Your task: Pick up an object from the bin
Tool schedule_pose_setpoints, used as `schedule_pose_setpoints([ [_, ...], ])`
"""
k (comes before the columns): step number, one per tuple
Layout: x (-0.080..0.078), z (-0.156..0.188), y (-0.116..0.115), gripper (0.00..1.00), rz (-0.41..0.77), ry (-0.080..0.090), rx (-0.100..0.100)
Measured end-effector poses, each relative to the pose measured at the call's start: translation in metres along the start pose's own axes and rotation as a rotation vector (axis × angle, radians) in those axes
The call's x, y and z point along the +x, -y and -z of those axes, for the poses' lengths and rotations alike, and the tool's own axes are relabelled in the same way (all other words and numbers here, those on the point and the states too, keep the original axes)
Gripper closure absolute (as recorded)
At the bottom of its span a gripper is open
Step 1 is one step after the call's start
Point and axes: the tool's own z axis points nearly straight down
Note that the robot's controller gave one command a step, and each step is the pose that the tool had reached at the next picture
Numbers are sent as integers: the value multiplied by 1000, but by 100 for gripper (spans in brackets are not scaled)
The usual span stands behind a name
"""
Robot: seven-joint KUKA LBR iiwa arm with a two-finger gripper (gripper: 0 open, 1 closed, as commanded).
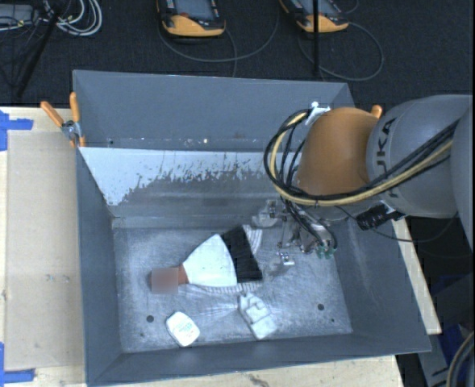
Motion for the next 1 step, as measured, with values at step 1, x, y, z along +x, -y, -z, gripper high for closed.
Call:
schedule_pose_setpoints([
  [1,-1,1,0,0,2,2,0],
])
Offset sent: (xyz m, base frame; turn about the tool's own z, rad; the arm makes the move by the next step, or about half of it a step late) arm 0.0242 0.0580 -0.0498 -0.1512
